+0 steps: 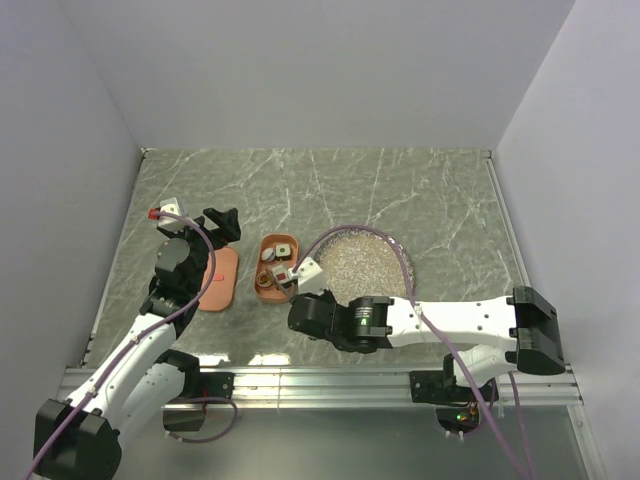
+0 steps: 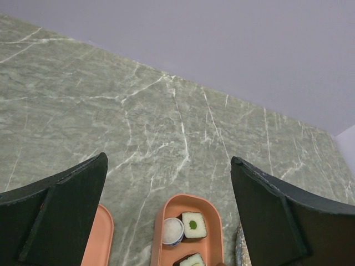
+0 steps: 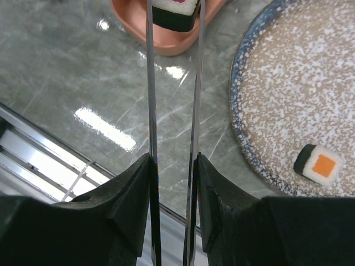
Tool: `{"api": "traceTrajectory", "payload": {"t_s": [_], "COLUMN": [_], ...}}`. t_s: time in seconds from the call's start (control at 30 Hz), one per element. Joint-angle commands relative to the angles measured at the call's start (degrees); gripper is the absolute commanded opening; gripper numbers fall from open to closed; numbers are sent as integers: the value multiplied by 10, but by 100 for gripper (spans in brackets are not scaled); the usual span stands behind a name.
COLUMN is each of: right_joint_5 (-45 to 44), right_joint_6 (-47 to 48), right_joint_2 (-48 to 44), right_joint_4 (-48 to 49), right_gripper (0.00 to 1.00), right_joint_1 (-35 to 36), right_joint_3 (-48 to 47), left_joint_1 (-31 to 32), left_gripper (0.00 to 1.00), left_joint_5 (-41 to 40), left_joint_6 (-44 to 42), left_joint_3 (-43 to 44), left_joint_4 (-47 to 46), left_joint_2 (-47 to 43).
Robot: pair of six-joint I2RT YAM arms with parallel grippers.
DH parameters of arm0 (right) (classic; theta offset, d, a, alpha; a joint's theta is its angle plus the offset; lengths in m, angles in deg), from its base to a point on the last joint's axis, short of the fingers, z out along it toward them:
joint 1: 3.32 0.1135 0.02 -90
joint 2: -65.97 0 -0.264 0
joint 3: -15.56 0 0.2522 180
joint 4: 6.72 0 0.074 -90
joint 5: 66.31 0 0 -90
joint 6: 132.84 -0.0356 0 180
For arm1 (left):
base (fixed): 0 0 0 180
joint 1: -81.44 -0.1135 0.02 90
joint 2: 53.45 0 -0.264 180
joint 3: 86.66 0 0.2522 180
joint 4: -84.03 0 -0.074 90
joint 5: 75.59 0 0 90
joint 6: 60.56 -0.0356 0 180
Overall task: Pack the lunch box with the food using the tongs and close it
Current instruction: Place the food into the lunch box
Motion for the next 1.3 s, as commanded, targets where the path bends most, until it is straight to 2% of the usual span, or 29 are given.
{"api": "traceTrajectory", "payload": {"t_s": [0.0,0.6,1.27], "right_joint_5": [6,4,7], "right_joint_6": [9,-14,-12], "right_joint_2": [3,34,43], "right_joint_4": [30,12,34], "right_gripper": [31,30,29], "right_joint_1": [9,29,5], "right_joint_3": [-36,-38,-13], "left_joint_1": [-3,-3,-3], "left_gripper": [99,99,100], "left_joint_5": [6,10,9], "left_joint_6": [4,6,6], "left_joint_3": [4,1,-2], "left_joint_4": [-21,-21,-22], "left_joint_2": [1,-9,-14]}}
